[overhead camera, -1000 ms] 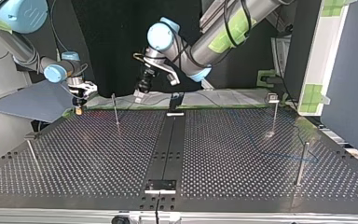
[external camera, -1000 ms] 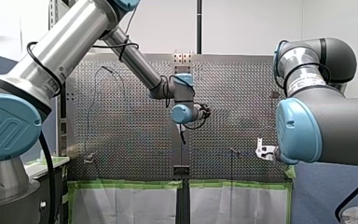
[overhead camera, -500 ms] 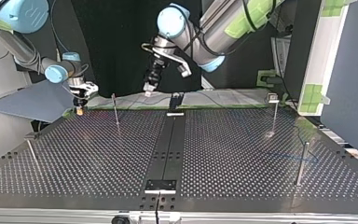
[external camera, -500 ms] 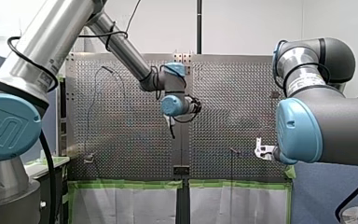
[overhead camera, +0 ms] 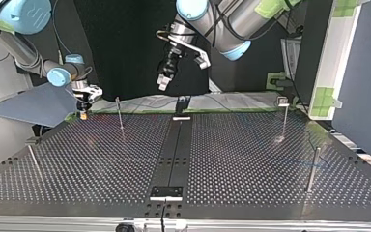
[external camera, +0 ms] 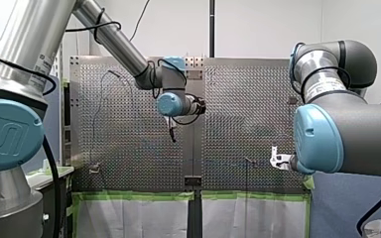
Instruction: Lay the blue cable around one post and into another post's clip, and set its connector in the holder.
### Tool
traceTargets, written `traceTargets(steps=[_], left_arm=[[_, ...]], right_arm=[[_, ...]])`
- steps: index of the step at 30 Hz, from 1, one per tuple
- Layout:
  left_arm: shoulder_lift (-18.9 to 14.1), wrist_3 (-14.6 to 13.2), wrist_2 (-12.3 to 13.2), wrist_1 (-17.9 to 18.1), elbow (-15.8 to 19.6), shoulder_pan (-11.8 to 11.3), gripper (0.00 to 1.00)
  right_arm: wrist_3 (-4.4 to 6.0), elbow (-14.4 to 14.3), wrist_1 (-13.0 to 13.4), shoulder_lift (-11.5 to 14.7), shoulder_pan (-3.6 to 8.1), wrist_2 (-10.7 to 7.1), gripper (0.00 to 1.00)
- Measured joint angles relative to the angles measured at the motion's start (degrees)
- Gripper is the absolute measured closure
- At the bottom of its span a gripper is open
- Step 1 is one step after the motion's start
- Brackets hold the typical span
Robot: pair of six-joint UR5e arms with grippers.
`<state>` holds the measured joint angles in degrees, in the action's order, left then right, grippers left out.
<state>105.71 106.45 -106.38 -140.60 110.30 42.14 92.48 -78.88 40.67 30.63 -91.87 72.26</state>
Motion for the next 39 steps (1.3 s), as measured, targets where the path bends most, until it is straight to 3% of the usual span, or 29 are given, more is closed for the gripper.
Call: traceTargets(steps=[20,28,34,39], left_arm=[[-11.17,0.2,0.0,3.83,11.17,-0.16,0.02],[-12.97,0.24,-0.01,4.19,15.21,-0.18,0.02],[-13.02,0.25,-0.02,4.26,18.36,-0.19,0.02],[-13.04,0.28,-0.03,4.59,21.16,-0.19,0.02]], right_arm=[[-0.32,0.03,-0.65,0.04,-0.2,0.0,1.0],[-0.51,0.06,-0.9,0.08,-0.3,0.0,1.0],[-2.28,0.07,-3.03,1.02,-0.53,0.36,1.0],[-3.43,0.02,-5.89,3.62,-1.02,0.77,1.0]])
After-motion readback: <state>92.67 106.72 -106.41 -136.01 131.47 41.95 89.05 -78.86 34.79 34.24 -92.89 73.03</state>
